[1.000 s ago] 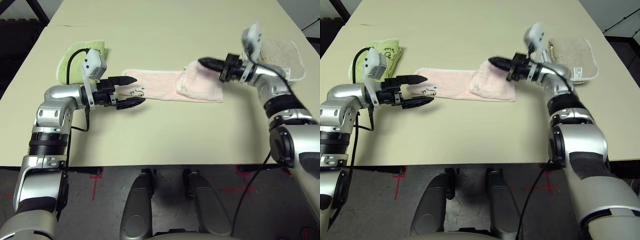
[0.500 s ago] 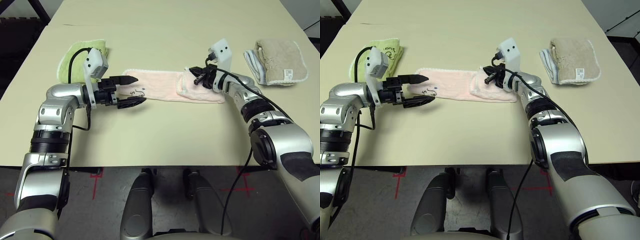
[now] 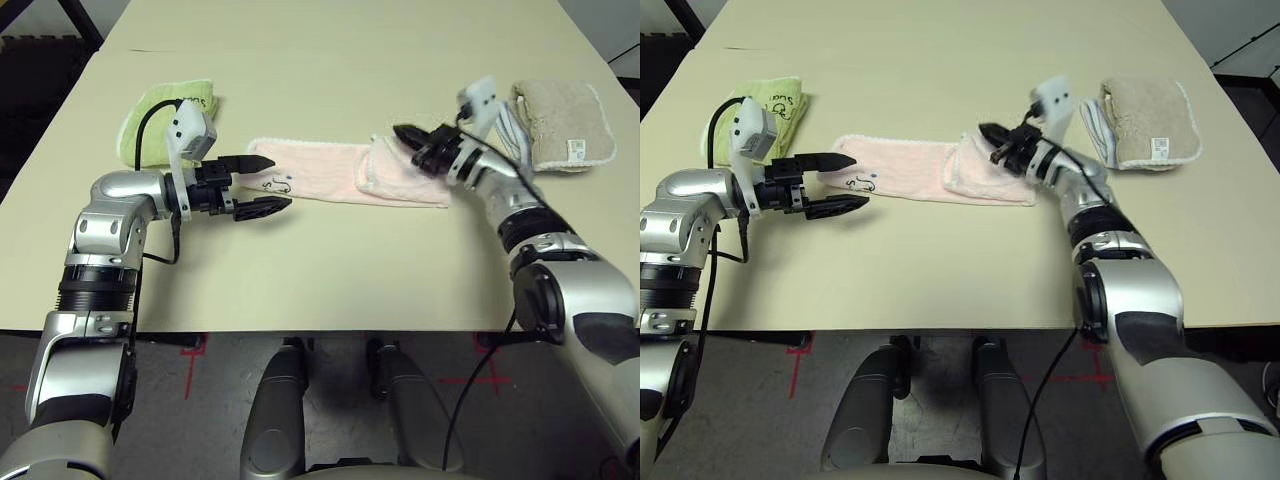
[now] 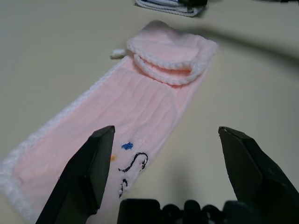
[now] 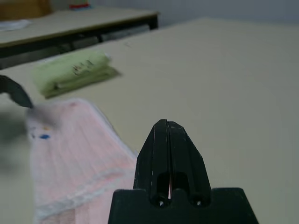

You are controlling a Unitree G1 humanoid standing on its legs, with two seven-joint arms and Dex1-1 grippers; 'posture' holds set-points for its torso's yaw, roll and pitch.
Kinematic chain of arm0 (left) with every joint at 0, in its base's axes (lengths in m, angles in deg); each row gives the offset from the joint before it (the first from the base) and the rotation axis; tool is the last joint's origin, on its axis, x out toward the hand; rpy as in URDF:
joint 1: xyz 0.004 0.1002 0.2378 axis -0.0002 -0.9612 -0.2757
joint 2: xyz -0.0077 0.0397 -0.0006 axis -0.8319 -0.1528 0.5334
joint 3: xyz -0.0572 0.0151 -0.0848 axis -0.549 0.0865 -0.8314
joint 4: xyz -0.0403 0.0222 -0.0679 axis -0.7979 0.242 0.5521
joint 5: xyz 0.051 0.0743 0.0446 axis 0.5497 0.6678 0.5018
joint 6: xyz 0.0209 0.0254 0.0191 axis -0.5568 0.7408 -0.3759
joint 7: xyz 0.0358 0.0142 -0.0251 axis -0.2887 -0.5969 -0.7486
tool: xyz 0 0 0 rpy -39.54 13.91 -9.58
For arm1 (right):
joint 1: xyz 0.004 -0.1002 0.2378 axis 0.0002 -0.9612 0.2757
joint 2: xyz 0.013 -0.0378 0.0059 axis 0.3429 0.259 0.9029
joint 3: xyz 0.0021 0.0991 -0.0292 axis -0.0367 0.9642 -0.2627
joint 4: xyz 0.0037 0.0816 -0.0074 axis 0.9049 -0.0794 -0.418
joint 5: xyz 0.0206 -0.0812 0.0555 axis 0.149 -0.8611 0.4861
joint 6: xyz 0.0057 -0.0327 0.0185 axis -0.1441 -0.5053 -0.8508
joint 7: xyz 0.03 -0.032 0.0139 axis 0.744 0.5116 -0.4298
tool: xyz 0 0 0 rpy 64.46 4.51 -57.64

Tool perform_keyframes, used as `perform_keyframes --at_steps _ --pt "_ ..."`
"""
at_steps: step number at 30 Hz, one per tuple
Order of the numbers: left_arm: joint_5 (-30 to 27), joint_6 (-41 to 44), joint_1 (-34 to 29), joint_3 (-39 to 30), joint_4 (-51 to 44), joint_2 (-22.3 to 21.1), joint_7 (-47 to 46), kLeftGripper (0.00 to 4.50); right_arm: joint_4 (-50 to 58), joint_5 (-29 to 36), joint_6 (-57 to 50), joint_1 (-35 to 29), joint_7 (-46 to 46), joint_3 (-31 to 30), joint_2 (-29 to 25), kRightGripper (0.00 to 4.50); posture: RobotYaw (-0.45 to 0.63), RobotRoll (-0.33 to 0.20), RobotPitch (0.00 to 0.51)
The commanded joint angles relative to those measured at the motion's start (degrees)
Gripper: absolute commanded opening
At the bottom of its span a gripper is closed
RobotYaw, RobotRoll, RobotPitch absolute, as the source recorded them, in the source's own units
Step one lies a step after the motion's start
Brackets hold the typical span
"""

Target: Fold the towel and set it aside.

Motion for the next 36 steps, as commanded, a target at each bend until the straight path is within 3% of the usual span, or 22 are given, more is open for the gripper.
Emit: perform_keyframes --at_steps 1,7,14,17,19,22,27,33,36 --pt "-0.49 -0.12 -0.23 -0.31 0.82 0.16 -0.36 4.5 7.73 1.02 -1.48 -5.39 -9.17 -2.24 -4.38 0.02 0.06 0.0 0.213" --pt "-0.05 -0.71 0.44 -0.12 2.31 0.02 -0.13 4.5 15.25 -0.05 2.63 -14.52 -17.79 -5.96 -11.25 0.02 0.05 0.0 0.214" --pt "0.12 -0.96 0.74 0.13 3.17 -0.41 0.38 4.5 15.19 -0.57 1.88 -17.85 -20.61 -7.84 -14.92 0.02 0.05 0.0 0.215" --pt "0.29 -0.49 0.83 0.13 3.33 -0.53 -0.01 4.5 15.1 -1.46 1.11 -18.55 -21.23 -9.05 -15.61 0.67 0.05 0.0 0.215" --pt "0.68 0.15 0.98 0.03 3.48 -0.61 -1.13 4.5 15.15 -1.99 1.21 -18.89 -21.64 -9.88 -15.89 1.41 0.05 0.0 0.216" --pt "1.0 6.4 3.76 -1.77 4.83 -0.36 -7.9 4.5 15.2 -2.68 1.0 -19.32 -22.33 -10.94 -16.11 2.48 0.06 0.0 0.216" --pt "-4.98 21.92 7.76 -7.18 1.47 -2.73 -12.78 4.5 16.19 -1.27 -2.11 -19.14 -21.2 -10.53 -15.36 4.37 0.08 0.0 0.216" --pt "-9.88 39.77 3.18 -5.44 -3.79 -15.61 -6.62 4.5 17.8 0.01 -4.06 -19.39 -19.62 -10.17 -14.61 4.44 0.1 0.0 0.219" --pt "-13.3 50.8 3.32 -6.04 -2.42 -18.82 -6.3 4.5 18.32 0.09 -4.22 -19.48 -19.3 -10.45 -14.36 4.44 0.11 0.0 0.221"
